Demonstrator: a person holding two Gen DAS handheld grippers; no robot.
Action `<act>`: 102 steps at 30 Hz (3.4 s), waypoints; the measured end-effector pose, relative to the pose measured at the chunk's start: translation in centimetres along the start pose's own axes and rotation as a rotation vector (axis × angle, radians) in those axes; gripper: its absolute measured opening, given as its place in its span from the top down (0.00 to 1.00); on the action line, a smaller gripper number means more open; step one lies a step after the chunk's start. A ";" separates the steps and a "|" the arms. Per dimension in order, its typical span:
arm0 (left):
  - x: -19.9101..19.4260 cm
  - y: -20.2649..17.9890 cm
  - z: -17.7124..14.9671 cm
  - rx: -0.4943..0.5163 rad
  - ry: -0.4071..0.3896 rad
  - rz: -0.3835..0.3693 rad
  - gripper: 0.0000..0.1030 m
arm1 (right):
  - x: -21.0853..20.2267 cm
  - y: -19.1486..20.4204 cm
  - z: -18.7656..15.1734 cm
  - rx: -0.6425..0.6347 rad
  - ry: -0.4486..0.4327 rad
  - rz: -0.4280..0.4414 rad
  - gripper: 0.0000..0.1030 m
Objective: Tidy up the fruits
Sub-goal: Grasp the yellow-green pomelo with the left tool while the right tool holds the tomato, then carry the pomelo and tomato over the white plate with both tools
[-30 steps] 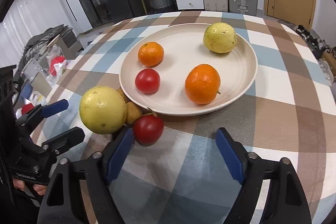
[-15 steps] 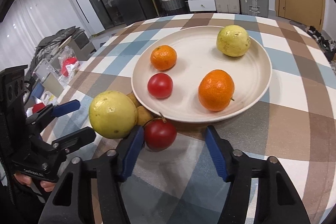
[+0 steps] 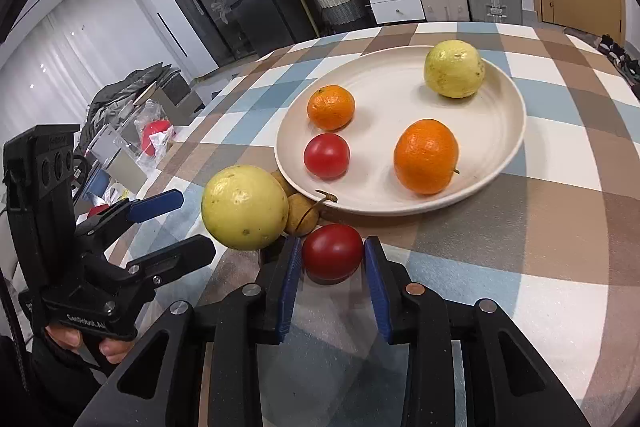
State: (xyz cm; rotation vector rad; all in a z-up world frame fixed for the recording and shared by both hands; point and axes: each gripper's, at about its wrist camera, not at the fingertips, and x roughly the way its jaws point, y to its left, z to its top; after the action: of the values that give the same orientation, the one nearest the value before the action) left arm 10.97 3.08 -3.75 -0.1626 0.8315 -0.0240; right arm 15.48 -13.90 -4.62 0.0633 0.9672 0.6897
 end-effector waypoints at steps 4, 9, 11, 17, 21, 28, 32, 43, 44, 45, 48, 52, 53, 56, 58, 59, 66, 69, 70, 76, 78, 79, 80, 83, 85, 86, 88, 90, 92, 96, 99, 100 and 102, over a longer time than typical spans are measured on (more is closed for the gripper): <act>0.0 -0.7 0.4 0.006 -0.002 -0.022 0.01 | -0.9 -0.6 -0.6 0.013 -0.005 -0.042 0.68; 0.2 -2.3 1.0 0.039 -0.006 -0.048 0.01 | -2.3 -1.5 -1.7 0.040 -0.021 -0.073 0.68; 0.3 -2.9 1.3 0.058 -0.015 -0.063 0.01 | -2.6 -1.7 -2.0 0.043 -0.026 -0.078 0.68; 0.9 -4.6 1.9 0.099 -0.012 -0.085 0.11 | -3.3 -2.3 -2.5 0.062 -0.039 -0.090 0.68; 1.6 -5.4 2.1 0.123 0.016 -0.068 0.33 | -3.7 -2.5 -2.6 0.070 -0.048 -0.093 0.68; 2.0 -5.5 1.9 0.137 0.027 -0.092 0.52 | -4.2 -2.7 -2.7 0.075 -0.063 -0.102 0.68; 1.8 -5.3 2.0 0.132 0.027 -0.094 0.52 | -4.4 -2.7 -2.8 0.081 -0.072 -0.105 0.68; 0.1 -4.1 3.7 0.108 -0.032 -0.089 0.52 | -5.3 -2.4 -2.3 0.078 -0.105 -0.088 0.68; -0.1 -3.9 3.9 0.104 -0.037 -0.089 0.52 | -5.4 -2.4 -2.2 0.079 -0.110 -0.088 0.68; -0.2 -3.8 4.1 0.101 -0.044 -0.091 0.52 | -5.4 -2.4 -2.1 0.078 -0.113 -0.088 0.68; -0.5 -3.4 4.8 0.100 -0.061 -0.079 0.52 | -5.7 -2.3 -1.6 0.073 -0.124 -0.093 0.68; -0.6 -3.2 5.5 0.101 -0.077 -0.078 0.52 | -5.8 -2.1 -1.0 0.069 -0.135 -0.091 0.68; -0.6 -3.1 5.7 0.103 -0.083 -0.075 0.52 | -5.8 -2.0 -0.9 0.067 -0.138 -0.091 0.68; -0.5 -3.1 6.2 0.100 -0.087 -0.078 0.52 | -5.9 -1.8 -0.3 0.062 -0.146 -0.092 0.68; -0.4 -3.2 6.5 0.104 -0.091 -0.082 0.52 | -5.9 -1.7 0.1 0.052 -0.149 -0.094 0.68; -0.3 -3.3 6.6 0.108 -0.094 -0.080 0.52 | -6.0 -1.6 0.4 0.044 -0.153 -0.098 0.68; 0.4 -3.8 7.7 0.115 -0.099 -0.087 0.52 | -6.0 -1.3 2.4 0.020 -0.169 -0.111 0.68; 0.9 -4.2 8.2 0.118 -0.099 -0.097 0.52 | -5.8 -1.4 3.3 0.018 -0.175 -0.115 0.68; 1.1 -4.3 8.4 0.123 -0.102 -0.099 0.52 | -5.7 -1.5 3.5 0.017 -0.177 -0.117 0.68; 2.6 -5.0 9.3 0.137 -0.096 -0.109 0.63 | -4.9 -2.2 4.8 0.030 -0.178 -0.126 0.68; 3.0 -5.3 9.6 0.145 -0.099 -0.113 0.65 | -4.6 -2.6 5.1 0.039 -0.177 -0.128 0.68; 3.3 -5.4 9.7 0.149 -0.097 -0.107 0.65 | -4.4 -2.8 5.3 0.044 -0.175 -0.133 0.68; 3.7 -5.4 9.7 0.151 -0.093 -0.103 0.65 | -4.2 -3.0 5.5 0.048 -0.172 -0.139 0.68; 4.0 -5.0 9.9 0.130 -0.104 -0.117 0.65 | -3.7 -3.5 5.7 0.051 -0.165 -0.148 0.68; 4.2 -4.8 10.1 0.128 -0.104 -0.114 0.65 | -3.4 -3.9 5.8 0.055 -0.160 -0.154 0.68; 4.4 -4.7 10.2 0.128 -0.103 -0.108 0.65 | -3.3 -4.1 5.9 0.058 -0.159 -0.156 0.68; 4.8 -4.5 10.6 0.123 -0.098 -0.105 0.65 | -3.1 -4.3 6.0 0.062 -0.159 -0.154 0.68; 5.3 -4.5 10.9 0.119 -0.090 -0.110 0.65 | -2.8 -4.5 6.3 0.066 -0.159 -0.156 0.68; 5.8 -4.8 11.1 0.126 -0.085 -0.112 0.65 | -2.6 -4.8 6.5 0.071 -0.158 -0.156 0.68; 6.7 -5.6 11.3 0.141 -0.077 -0.103 0.65 | -1.9 -5.2 6.7 0.093 -0.149 -0.147 0.68; 6.8 -5.6 11.4 0.139 -0.071 -0.096 0.64 | -1.4 -5.4 6.8 0.098 -0.138 -0.143 0.68; 6.8 -5.6 11.3 0.136 -0.068 -0.093 0.62 | -1.3 -5.3 6.9 0.094 -0.140 -0.144 0.68; 6.7 -5.3 11.2 0.132 -0.063 -0.097 0.56 | -1.2 -5.4 6.9 0.088 -0.142 -0.140 0.68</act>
State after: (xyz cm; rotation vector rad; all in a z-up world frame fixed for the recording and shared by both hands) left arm 23.95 -1.19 -0.38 -0.0785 0.7562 -0.1640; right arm 23.11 -17.09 -1.63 0.1198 0.8564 0.5068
